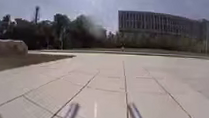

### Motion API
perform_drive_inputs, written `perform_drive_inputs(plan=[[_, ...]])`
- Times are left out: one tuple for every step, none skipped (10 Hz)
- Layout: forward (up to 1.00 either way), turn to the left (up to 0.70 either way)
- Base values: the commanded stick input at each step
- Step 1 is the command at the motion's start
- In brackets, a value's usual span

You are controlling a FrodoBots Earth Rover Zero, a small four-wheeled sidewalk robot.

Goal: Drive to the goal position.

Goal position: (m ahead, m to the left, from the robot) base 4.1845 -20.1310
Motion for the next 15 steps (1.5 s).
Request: perform_drive_inputs(plan=[[0.70, -0.35], [0.70, -0.35], [0.70, -0.35], [0.70, -0.35], [0.70, -0.35], [0.70, -0.35], [0.70, -0.35], [0.70, -0.35], [0.70, -0.35], [0.70, -0.35], [0.70, -0.35], [0.70, -0.35], [0.70, -0.35], [0.70, -0.35], [0.70, -0.35]])
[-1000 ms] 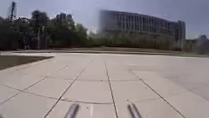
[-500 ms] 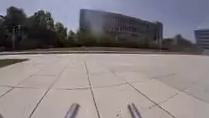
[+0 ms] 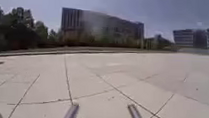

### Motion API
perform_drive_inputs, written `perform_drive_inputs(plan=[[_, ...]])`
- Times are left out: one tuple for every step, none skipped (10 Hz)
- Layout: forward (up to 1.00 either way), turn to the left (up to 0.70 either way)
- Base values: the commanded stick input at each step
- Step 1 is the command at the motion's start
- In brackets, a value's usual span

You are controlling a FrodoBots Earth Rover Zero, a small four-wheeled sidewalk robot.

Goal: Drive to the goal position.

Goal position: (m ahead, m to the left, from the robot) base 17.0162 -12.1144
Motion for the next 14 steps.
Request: perform_drive_inputs(plan=[[0.70, -0.35], [0.70, -0.35], [0.70, -0.35], [0.70, -0.35], [0.70, -0.35], [0.70, -0.35], [0.70, -0.35], [0.70, -0.35], [0.70, -0.35], [0.70, -0.32], [0.70, -0.26], [0.70, -0.15], [0.70, -0.01], [0.70, 0.00]])
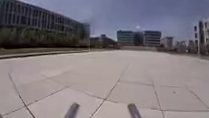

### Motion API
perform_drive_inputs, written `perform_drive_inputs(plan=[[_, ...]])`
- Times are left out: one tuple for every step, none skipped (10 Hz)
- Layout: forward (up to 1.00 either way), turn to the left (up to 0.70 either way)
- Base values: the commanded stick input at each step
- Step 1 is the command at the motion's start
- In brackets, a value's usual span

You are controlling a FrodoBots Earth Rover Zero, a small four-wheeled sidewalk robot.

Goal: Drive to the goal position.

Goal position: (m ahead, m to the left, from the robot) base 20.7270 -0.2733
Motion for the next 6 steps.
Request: perform_drive_inputs(plan=[[0.70, 0.00], [0.70, 0.00], [0.70, 0.00], [0.70, 0.00], [0.70, 0.00], [0.70, 0.00]])
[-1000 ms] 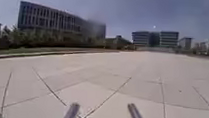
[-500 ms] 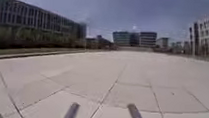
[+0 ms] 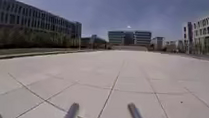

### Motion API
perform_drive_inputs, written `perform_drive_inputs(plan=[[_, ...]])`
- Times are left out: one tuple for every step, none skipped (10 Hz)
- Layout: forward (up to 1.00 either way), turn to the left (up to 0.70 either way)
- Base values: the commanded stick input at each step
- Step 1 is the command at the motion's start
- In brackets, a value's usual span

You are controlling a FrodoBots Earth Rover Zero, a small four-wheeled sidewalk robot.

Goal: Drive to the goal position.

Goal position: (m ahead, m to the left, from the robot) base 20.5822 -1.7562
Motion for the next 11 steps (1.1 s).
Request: perform_drive_inputs(plan=[[0.70, 0.00], [0.70, 0.00], [0.70, 0.00], [0.70, 0.00], [0.70, 0.00], [0.70, 0.00], [0.70, 0.00], [0.70, 0.00], [0.70, -0.03], [0.70, -0.32], [0.70, -0.35]])
